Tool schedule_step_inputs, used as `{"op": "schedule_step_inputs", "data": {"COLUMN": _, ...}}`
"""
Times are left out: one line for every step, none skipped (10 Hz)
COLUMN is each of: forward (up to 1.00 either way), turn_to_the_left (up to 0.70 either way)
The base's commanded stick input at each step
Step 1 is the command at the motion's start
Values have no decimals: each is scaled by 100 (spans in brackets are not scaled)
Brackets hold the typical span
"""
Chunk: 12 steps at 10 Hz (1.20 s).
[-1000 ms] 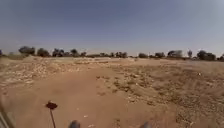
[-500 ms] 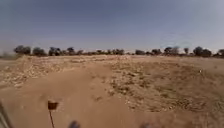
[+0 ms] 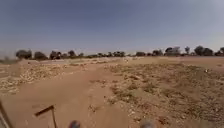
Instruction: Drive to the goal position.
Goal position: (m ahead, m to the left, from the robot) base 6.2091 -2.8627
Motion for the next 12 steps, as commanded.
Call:
{"op": "schedule_step_inputs", "data": {"forward": 50, "turn_to_the_left": 0}}
{"op": "schedule_step_inputs", "data": {"forward": 50, "turn_to_the_left": 0}}
{"op": "schedule_step_inputs", "data": {"forward": 50, "turn_to_the_left": 0}}
{"op": "schedule_step_inputs", "data": {"forward": 50, "turn_to_the_left": 0}}
{"op": "schedule_step_inputs", "data": {"forward": 50, "turn_to_the_left": 0}}
{"op": "schedule_step_inputs", "data": {"forward": 50, "turn_to_the_left": 0}}
{"op": "schedule_step_inputs", "data": {"forward": 50, "turn_to_the_left": 0}}
{"op": "schedule_step_inputs", "data": {"forward": 50, "turn_to_the_left": 0}}
{"op": "schedule_step_inputs", "data": {"forward": 50, "turn_to_the_left": 0}}
{"op": "schedule_step_inputs", "data": {"forward": 50, "turn_to_the_left": 0}}
{"op": "schedule_step_inputs", "data": {"forward": 50, "turn_to_the_left": 0}}
{"op": "schedule_step_inputs", "data": {"forward": 50, "turn_to_the_left": 0}}
